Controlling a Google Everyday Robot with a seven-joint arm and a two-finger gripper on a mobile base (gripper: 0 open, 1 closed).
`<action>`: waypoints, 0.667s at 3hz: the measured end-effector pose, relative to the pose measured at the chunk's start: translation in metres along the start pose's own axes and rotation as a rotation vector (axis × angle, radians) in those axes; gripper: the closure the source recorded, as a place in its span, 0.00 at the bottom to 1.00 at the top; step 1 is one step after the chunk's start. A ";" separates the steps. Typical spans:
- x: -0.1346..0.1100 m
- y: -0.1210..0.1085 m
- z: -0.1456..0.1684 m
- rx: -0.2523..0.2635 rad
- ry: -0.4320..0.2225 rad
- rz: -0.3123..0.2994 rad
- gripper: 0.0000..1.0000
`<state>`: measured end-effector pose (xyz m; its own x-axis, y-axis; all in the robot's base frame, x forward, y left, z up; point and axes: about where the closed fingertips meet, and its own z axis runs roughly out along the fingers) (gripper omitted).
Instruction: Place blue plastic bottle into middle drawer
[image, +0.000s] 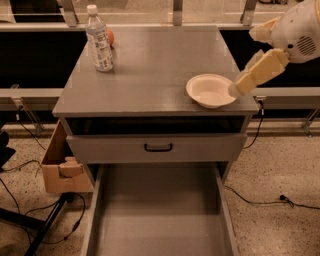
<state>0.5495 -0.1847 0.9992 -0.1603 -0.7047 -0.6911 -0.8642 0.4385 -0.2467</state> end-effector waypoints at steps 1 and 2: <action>-0.033 -0.020 0.025 0.028 -0.216 0.055 0.00; -0.078 -0.030 0.071 0.065 -0.387 0.113 0.00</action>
Offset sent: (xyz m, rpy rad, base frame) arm 0.1104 0.1243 0.0016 0.5368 -0.1980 -0.0631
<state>0.6218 -0.1034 1.0122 -0.0509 -0.3935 -0.9179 -0.8175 0.5444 -0.1880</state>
